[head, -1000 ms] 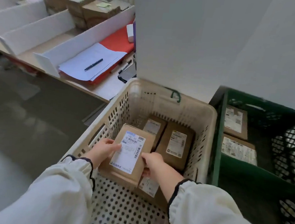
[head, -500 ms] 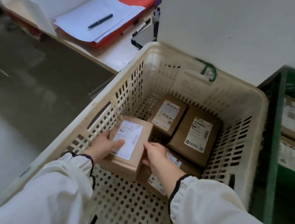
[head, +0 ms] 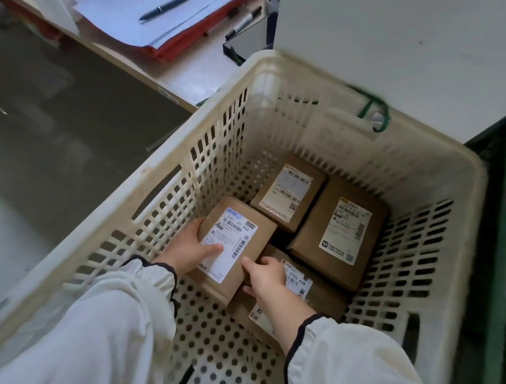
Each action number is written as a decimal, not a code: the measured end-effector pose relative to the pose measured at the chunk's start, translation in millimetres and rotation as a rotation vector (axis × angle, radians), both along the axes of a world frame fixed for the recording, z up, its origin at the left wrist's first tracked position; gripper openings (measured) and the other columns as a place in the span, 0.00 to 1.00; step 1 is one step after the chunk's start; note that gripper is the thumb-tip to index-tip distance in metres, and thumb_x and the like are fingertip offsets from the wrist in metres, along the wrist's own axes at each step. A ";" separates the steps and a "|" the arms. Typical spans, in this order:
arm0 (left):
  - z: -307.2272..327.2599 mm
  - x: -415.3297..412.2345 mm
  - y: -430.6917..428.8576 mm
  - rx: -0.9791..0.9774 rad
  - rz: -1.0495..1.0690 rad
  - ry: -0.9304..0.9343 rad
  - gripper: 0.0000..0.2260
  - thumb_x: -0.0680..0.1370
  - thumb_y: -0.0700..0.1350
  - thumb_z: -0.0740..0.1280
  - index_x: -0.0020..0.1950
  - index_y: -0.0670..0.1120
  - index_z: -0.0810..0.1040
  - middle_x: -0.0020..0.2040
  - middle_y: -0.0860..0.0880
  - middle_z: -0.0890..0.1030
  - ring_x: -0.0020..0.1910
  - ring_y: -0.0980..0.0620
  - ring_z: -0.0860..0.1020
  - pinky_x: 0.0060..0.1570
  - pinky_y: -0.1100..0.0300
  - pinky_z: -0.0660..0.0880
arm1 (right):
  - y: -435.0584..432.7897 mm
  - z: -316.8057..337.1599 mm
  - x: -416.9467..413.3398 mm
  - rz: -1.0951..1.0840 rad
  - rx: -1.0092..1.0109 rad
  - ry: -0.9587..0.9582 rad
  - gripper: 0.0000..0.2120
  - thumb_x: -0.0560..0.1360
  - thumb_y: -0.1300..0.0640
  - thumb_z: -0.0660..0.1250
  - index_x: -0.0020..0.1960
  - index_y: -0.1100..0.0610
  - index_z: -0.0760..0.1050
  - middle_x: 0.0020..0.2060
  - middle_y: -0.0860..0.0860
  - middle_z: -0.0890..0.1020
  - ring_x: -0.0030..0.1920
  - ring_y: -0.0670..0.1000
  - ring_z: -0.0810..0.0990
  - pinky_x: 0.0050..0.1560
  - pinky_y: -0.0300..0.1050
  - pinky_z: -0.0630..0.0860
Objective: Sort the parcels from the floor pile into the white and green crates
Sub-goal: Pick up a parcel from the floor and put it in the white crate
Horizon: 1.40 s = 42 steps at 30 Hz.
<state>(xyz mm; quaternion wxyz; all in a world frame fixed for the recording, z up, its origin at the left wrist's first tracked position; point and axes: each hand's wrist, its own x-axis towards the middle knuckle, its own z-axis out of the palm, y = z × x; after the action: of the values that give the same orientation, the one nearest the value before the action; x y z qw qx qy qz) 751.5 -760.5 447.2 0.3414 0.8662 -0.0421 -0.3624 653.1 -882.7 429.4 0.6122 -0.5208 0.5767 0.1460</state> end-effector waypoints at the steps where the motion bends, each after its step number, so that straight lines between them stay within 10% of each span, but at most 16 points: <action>1: -2.0 0.0 -0.5 0.001 0.003 -0.010 0.31 0.72 0.46 0.73 0.72 0.47 0.65 0.62 0.49 0.77 0.54 0.53 0.75 0.53 0.60 0.71 | -1.9 -2.5 0.6 0.016 0.007 -0.001 0.28 0.74 0.55 0.70 0.70 0.59 0.65 0.61 0.57 0.75 0.57 0.56 0.78 0.49 0.50 0.81; 13: 4.9 -3.2 -7.8 0.218 -0.074 -0.190 0.26 0.73 0.50 0.70 0.68 0.46 0.66 0.63 0.47 0.77 0.61 0.46 0.76 0.61 0.49 0.73 | -4.0 7.6 -1.5 0.098 -0.024 0.048 0.21 0.71 0.50 0.72 0.59 0.59 0.73 0.52 0.57 0.79 0.51 0.59 0.80 0.42 0.49 0.80; 18: 42.3 -12.8 -19.1 0.170 -0.005 -0.163 0.29 0.75 0.51 0.69 0.72 0.41 0.64 0.68 0.43 0.73 0.66 0.44 0.72 0.65 0.51 0.69 | -23.3 71.9 -2.2 0.137 -0.077 -0.010 0.23 0.71 0.47 0.72 0.59 0.58 0.73 0.46 0.53 0.78 0.52 0.56 0.79 0.57 0.54 0.77; 26: 170.3 -23.9 -50.2 0.122 -0.162 -0.142 0.29 0.78 0.54 0.63 0.74 0.40 0.62 0.71 0.42 0.69 0.67 0.45 0.70 0.65 0.55 0.69 | -54.1 213.5 -2.7 0.303 -0.272 -0.219 0.18 0.74 0.51 0.69 0.58 0.59 0.72 0.51 0.56 0.79 0.53 0.56 0.81 0.55 0.50 0.79; 32: 261.7 -47.9 -37.6 0.010 -0.055 -0.191 0.10 0.78 0.52 0.64 0.42 0.47 0.74 0.45 0.45 0.77 0.41 0.47 0.77 0.44 0.57 0.76 | -48.5 302.3 -17.2 0.486 -0.405 -0.369 0.20 0.74 0.50 0.69 0.61 0.59 0.72 0.55 0.57 0.78 0.51 0.54 0.77 0.51 0.49 0.77; 36: 307.4 -71.9 -17.6 -0.051 -0.005 -0.179 0.09 0.79 0.49 0.63 0.51 0.45 0.76 0.45 0.46 0.78 0.39 0.50 0.76 0.28 0.65 0.69 | -40.4 346.7 -43.6 0.634 -0.484 -0.428 0.27 0.74 0.50 0.68 0.68 0.60 0.66 0.59 0.56 0.76 0.53 0.54 0.76 0.47 0.45 0.74; 42: 343.8 -89.5 12.8 -0.041 0.038 -0.197 0.14 0.79 0.50 0.63 0.59 0.42 0.77 0.51 0.45 0.81 0.42 0.51 0.78 0.36 0.62 0.75 | -28.0 382.6 -68.9 0.722 -0.517 -0.449 0.27 0.77 0.50 0.65 0.71 0.60 0.64 0.52 0.54 0.76 0.50 0.52 0.78 0.52 0.46 0.77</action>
<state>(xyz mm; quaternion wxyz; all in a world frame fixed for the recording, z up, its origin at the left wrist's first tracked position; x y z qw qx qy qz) 661.9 -747.6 791.0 0.3602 0.8911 -0.0666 -0.2680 584.2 -910.7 812.1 0.4825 -0.8406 0.2311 0.0852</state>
